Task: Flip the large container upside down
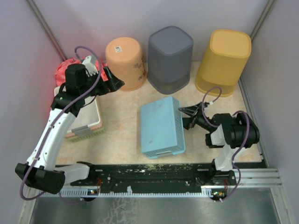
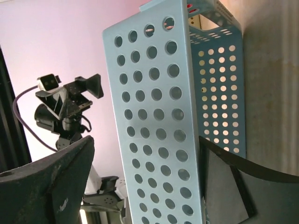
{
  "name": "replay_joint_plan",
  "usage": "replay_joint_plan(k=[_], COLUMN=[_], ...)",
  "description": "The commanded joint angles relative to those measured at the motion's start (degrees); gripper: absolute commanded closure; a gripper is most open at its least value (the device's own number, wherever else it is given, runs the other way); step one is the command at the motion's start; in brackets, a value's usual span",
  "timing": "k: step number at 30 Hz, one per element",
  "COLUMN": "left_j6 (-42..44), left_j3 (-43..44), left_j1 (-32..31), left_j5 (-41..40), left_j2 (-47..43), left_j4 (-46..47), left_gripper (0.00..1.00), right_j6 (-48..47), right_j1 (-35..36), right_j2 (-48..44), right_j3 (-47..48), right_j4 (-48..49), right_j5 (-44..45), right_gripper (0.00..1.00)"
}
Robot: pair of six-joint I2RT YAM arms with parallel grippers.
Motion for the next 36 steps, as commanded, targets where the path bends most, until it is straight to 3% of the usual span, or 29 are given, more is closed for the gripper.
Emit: replay_joint_plan(k=[1, 4, 6, 9, 11, 14, 18, 25, 36], left_j6=[1.3, 1.5, 1.7, 1.8, 1.6, 1.2, -0.2, -4.7, -9.4], left_j3=[-1.3, -3.2, -4.6, -7.0, -9.0, -12.1, -15.3, -19.3, -19.1], left_j1=[0.2, 0.2, 0.0, -0.5, -1.5, -3.6, -6.9, -13.5, -21.2], left_j5=[6.4, 9.4, 10.9, 12.8, 13.8, 14.4, 15.1, 16.3, 18.9], left_j2=[0.8, 0.9, 0.8, 0.8, 0.9, 1.5, 3.3, 7.7, 22.5], left_j4=[0.2, -0.2, -0.7, -1.0, -1.1, -1.1, 0.0, 5.8, 21.2], left_gripper=[0.0, 0.0, 0.0, 0.0, 0.0, 0.0, 0.0, 0.0, 0.0], right_j6=[-3.4, -9.1, -15.7, -32.7, -46.3, -56.9, -63.1, -68.0, -68.7], right_j1=[-3.1, -3.7, -3.7, -3.7, -3.4, -2.8, -1.9, -1.4, -1.4], right_j2=[0.4, -1.7, -6.3, -14.7, -20.1, -24.3, -24.2, -26.0, -44.6], right_j3=[-1.2, -1.1, 0.0, 4.7, 11.0, 16.6, 20.6, 22.9, 29.2], right_j4=[7.0, -1.5, -12.9, -42.8, -65.4, -82.0, -91.2, -98.6, -112.0], right_j5=[-4.4, -3.5, -2.1, 2.6, 10.7, 20.4, 25.5, 34.0, 60.7], right_gripper=[0.14, 0.13, 0.13, 0.13, 0.12, 0.12, 0.11, 0.1, 0.09])
